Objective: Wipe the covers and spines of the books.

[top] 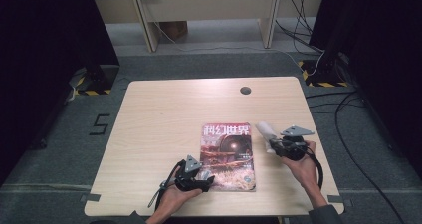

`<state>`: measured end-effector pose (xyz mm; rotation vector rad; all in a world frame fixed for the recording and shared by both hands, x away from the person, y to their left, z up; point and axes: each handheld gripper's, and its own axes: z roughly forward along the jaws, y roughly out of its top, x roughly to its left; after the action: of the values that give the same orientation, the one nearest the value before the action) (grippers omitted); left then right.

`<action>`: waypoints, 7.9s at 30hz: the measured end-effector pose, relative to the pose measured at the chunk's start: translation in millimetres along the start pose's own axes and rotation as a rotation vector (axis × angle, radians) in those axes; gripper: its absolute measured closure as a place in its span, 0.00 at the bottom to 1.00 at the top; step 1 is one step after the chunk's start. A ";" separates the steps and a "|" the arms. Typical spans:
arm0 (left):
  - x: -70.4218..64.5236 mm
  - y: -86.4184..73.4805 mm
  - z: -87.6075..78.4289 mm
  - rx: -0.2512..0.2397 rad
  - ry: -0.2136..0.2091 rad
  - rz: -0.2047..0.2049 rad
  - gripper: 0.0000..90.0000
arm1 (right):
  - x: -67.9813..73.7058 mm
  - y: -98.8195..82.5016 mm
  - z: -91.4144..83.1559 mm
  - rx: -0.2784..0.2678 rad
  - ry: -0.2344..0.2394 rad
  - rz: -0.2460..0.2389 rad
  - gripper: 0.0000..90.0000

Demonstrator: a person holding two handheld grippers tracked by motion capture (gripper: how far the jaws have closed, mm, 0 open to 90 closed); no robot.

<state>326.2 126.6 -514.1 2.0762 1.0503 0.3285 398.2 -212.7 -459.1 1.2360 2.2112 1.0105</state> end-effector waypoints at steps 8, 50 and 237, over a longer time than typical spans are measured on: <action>-14.8 -7.7 -5.7 -0.002 0.002 0.002 0.32 | 49.6 30.4 31.7 0.001 0.089 -0.095 0.83; -16.4 -6.0 -5.4 0.009 -0.010 0.036 0.30 | 26.9 30.6 98.1 0.082 -0.065 -0.050 0.80; -25.9 -10.3 -21.6 -0.012 -0.047 0.108 0.32 | 128.6 36.7 103.9 0.113 0.259 -0.239 0.79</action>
<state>292.6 121.5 -504.4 2.1236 0.9089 0.3374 418.8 -49.6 -499.7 0.8961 2.5725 1.0073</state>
